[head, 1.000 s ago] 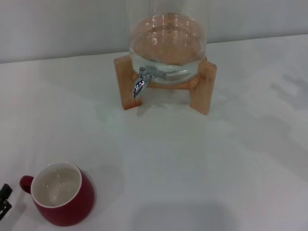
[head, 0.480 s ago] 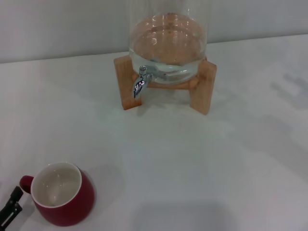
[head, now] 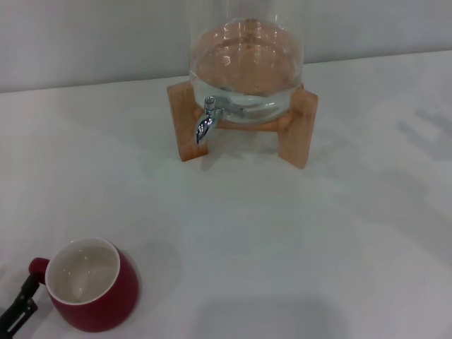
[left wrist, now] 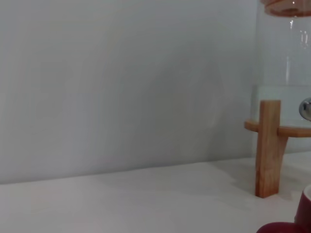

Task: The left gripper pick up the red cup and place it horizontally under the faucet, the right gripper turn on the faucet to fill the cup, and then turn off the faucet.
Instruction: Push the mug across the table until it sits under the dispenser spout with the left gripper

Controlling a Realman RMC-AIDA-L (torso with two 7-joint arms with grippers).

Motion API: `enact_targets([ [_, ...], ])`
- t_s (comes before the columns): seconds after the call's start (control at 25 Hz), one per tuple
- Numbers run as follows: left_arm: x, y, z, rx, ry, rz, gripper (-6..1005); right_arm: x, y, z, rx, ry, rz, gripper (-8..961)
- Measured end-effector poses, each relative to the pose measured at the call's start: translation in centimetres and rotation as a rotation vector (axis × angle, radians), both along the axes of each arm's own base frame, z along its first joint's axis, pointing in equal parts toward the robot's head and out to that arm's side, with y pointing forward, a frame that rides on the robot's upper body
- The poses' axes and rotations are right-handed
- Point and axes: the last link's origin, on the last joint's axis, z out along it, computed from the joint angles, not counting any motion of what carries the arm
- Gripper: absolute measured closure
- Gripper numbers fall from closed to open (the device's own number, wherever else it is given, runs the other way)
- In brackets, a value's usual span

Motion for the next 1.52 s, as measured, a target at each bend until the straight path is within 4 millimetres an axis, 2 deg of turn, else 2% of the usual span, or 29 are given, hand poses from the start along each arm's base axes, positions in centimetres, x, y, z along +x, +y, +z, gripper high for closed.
enact_targets([
  [1.08,0.2,2.1,-0.6,-0.047,0.025,0.000,147,0.3,-0.6,0.2,0.013,0.012,-0.007,296],
  [1.52,0.1,2.4,-0.5,-0.034,0.079,-0.022,149,0.1,-0.4,0.3,0.016,0.012,0.001,295],
])
